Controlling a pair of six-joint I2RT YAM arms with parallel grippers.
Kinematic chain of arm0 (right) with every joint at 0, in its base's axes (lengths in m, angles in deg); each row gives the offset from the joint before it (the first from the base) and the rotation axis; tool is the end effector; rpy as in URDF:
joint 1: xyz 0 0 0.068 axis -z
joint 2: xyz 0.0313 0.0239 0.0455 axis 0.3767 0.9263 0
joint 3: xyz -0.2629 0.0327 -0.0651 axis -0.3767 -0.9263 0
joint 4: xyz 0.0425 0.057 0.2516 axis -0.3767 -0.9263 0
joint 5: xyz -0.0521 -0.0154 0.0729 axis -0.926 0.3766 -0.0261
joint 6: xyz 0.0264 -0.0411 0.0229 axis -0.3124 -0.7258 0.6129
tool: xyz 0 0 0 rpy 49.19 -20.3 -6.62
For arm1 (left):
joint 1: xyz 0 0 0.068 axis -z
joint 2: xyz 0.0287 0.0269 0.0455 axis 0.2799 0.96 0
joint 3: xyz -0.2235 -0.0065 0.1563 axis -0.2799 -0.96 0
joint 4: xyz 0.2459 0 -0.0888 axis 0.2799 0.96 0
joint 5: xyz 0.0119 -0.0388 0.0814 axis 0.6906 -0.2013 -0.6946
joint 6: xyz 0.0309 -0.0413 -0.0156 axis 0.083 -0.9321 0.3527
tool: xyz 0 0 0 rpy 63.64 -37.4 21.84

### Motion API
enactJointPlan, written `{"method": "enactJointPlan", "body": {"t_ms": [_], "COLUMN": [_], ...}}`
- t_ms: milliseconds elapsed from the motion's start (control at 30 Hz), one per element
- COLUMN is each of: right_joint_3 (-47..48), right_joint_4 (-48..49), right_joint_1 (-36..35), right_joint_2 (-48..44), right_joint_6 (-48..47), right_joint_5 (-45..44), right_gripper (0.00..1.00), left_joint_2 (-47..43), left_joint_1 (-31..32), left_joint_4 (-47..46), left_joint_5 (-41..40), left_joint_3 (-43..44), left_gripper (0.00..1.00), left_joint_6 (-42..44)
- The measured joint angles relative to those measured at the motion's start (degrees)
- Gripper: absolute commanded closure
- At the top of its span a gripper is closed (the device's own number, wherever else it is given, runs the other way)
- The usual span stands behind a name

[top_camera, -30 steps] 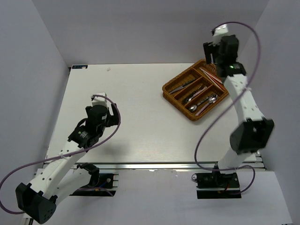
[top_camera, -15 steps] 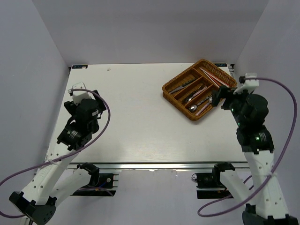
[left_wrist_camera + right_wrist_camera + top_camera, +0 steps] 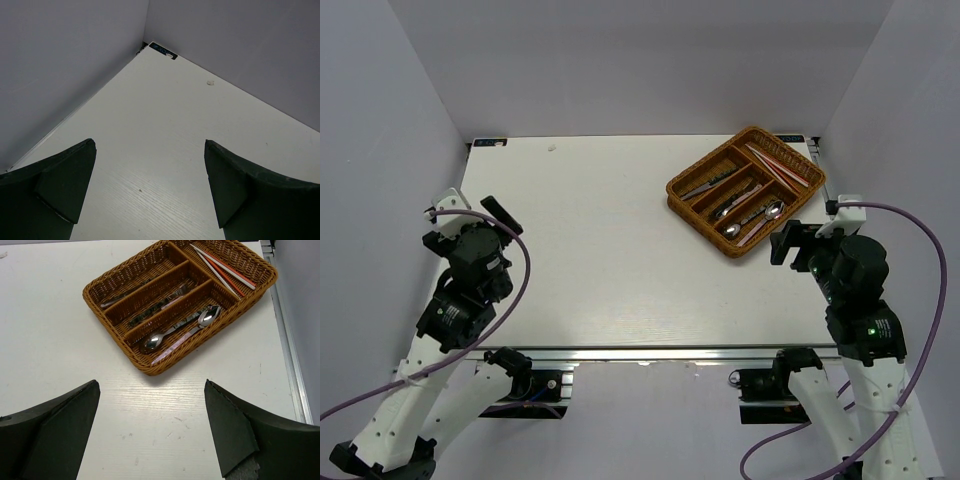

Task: Sort the eating utensils into containers

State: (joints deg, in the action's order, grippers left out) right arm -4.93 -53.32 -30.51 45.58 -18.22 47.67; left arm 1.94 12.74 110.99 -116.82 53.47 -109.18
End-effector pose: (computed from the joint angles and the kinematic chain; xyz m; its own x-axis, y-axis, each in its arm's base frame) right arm 0.1062 0.0129 0.3735 -0.2173 0.0721 -0.9734 -0.0471 0.9953 0.0842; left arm 0.1196 -0.0325 0.3847 -0.0353 -0.2061 -0.9779 -0.4807 0.8614 -0.1642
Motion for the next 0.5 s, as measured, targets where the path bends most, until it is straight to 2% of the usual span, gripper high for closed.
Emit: {"method": "enactJointPlan", "body": {"t_ms": [500], "right_joint_3": [-3.4], "right_joint_4": [-0.2], "right_joint_1": [0.0], "right_joint_2": [-1.7], "right_joint_6": [0.2], "right_joint_5": [2.0], "right_gripper": [0.11], "left_joint_2": [-1.7], "left_joint_1": [0.0], "left_joint_4": [-2.7], "left_joint_5": [-0.8], "left_joint_3": [-5.2], "left_gripper": [0.02], "left_joint_6": [2.1]}}
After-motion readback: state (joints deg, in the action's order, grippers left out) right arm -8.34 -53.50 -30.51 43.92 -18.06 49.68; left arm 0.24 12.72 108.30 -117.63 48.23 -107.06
